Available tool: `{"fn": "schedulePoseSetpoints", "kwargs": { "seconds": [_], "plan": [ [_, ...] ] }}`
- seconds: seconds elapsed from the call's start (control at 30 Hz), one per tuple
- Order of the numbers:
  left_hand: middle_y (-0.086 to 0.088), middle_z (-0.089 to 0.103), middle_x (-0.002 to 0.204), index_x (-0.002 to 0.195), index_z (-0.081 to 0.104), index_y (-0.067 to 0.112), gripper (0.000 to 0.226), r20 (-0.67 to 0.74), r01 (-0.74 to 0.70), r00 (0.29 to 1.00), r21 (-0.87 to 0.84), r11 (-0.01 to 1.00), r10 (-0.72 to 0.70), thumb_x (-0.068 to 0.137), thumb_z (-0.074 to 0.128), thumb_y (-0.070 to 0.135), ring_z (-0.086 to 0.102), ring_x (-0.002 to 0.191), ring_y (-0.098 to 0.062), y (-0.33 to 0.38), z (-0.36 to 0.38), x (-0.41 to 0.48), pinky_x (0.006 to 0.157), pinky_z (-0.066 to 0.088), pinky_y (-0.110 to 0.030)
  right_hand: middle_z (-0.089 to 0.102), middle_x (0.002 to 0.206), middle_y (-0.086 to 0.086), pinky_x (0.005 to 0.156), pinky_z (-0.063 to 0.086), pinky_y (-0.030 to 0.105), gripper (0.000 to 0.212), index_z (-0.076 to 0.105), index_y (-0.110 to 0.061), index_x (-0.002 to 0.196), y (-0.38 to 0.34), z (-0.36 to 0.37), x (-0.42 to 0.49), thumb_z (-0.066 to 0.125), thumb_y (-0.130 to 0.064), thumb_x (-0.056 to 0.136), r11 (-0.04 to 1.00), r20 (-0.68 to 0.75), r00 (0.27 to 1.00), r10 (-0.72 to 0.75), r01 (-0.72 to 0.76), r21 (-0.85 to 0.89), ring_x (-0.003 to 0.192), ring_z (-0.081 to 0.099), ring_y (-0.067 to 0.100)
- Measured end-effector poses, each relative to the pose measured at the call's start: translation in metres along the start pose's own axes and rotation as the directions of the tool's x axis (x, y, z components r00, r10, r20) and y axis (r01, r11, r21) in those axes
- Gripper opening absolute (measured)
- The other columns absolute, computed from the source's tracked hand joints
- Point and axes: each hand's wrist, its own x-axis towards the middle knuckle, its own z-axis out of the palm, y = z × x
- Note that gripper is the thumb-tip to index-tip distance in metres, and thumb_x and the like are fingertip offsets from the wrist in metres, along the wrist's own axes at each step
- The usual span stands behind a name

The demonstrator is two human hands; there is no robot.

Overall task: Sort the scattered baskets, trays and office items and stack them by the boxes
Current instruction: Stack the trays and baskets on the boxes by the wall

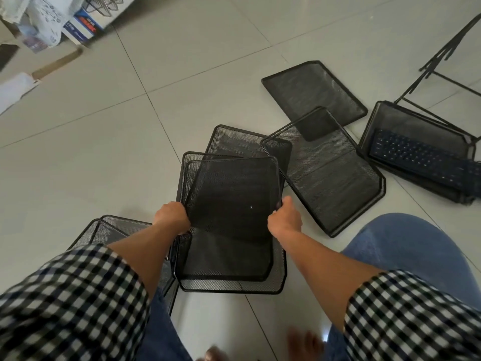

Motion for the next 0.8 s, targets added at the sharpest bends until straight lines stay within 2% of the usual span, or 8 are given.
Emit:
{"fn": "schedulePoseSetpoints", "kwargs": {
  "seconds": [0.1,0.2,0.3,0.4,0.5,0.63,0.73,0.8],
  "plan": [
    [-0.004,0.05,0.081,0.09,0.05,0.01,0.012,0.017,-0.003,1.0,-0.022,1.0,0.003,0.091,0.062,0.012,0.055,0.084,-0.024,0.002,0.001,0.0,0.072,0.046,-0.031,0.053,0.085,-0.003,0.068,0.039,0.033,0.02,0.047,-0.019,0.112,-0.004,0.001,0.002,0.053,-0.007,0.098,0.995,-0.052,0.999,0.008,-0.003,0.097,0.085,0.056,0.023],
    [-0.004,0.05,0.08,0.091,0.048,0.01,0.011,0.007,0.003,1.0,-0.03,1.0,-0.002,0.091,0.059,0.007,0.054,0.083,-0.024,0.004,0.004,0.0,0.072,0.046,-0.03,0.056,0.091,0.0,0.071,0.039,0.033,0.014,0.05,-0.018,0.108,-0.004,0.001,0.007,0.054,-0.008,0.099,0.991,-0.049,0.998,0.026,-0.02,0.133,0.085,0.055,0.023],
    [-0.003,0.047,0.075,0.09,0.049,0.01,0.01,0.003,-0.002,1.0,-0.016,1.0,0.002,0.091,0.058,0.004,0.055,0.083,-0.024,0.003,0.005,0.002,0.072,0.047,-0.03,0.058,0.098,0.003,0.075,0.042,0.033,0.012,0.053,-0.013,0.111,-0.002,0.003,0.01,0.054,-0.01,0.1,0.993,0.002,1.0,0.019,-0.019,0.119,0.1,0.061,0.029],
    [-0.003,0.048,0.076,0.088,0.051,0.009,0.009,0.019,-0.005,1.0,-0.009,1.0,0.005,0.091,0.058,0.005,0.055,0.083,-0.024,0.003,0.005,0.003,0.071,0.047,-0.03,0.052,0.129,0.013,0.08,0.045,0.034,0.047,0.041,-0.021,0.142,-0.005,0.004,0.01,0.059,-0.019,0.099,0.998,0.122,0.991,0.062,-0.063,0.001,0.112,0.057,0.032],
    [-0.002,0.048,0.075,0.086,0.05,0.009,0.01,0.035,0.0,0.999,-0.024,1.0,0.0,0.092,0.058,0.007,0.056,0.082,-0.023,0.002,0.005,0.005,0.07,0.046,-0.029,0.049,0.139,0.016,0.076,0.045,0.032,0.082,0.009,-0.031,0.159,-0.003,0.003,0.01,0.062,-0.019,0.098,0.994,0.29,0.951,0.11,-0.106,-0.03,0.099,0.057,0.027],
    [-0.002,0.05,0.076,0.078,0.048,0.01,0.018,0.053,0.005,0.999,-0.061,0.998,-0.002,0.091,0.061,0.011,0.059,0.082,-0.023,0.004,0.003,0.005,0.07,0.048,-0.03,0.05,0.138,0.015,0.079,0.046,0.034,0.083,0.005,-0.027,0.159,-0.002,0.0,0.013,0.061,-0.02,0.098,0.992,0.334,0.934,0.126,-0.112,-0.061,0.105,0.057,0.029],
    [-0.003,0.05,0.077,0.074,0.047,0.011,0.022,0.06,0.019,0.998,-0.088,0.996,-0.013,0.09,0.062,0.013,0.059,0.081,-0.024,0.005,0.001,0.004,0.069,0.048,-0.031,0.054,0.133,0.013,0.08,0.049,0.036,0.079,0.01,-0.028,0.158,0.0,0.002,0.011,0.061,-0.021,0.098,0.994,0.303,0.947,0.107,-0.101,-0.037,0.096,0.055,0.026],
    [-0.003,0.05,0.077,0.08,0.049,0.009,0.017,0.061,0.026,0.998,-0.097,0.995,-0.02,0.09,0.062,0.014,0.058,0.08,-0.024,0.004,0.0,0.003,0.069,0.048,-0.032,0.057,0.131,0.011,0.077,0.047,0.034,0.084,0.006,-0.031,0.159,0.001,0.002,0.011,0.063,-0.025,0.098,0.996,0.292,0.953,0.086,-0.074,-0.052,0.088,0.053,0.022]
  ]
}}
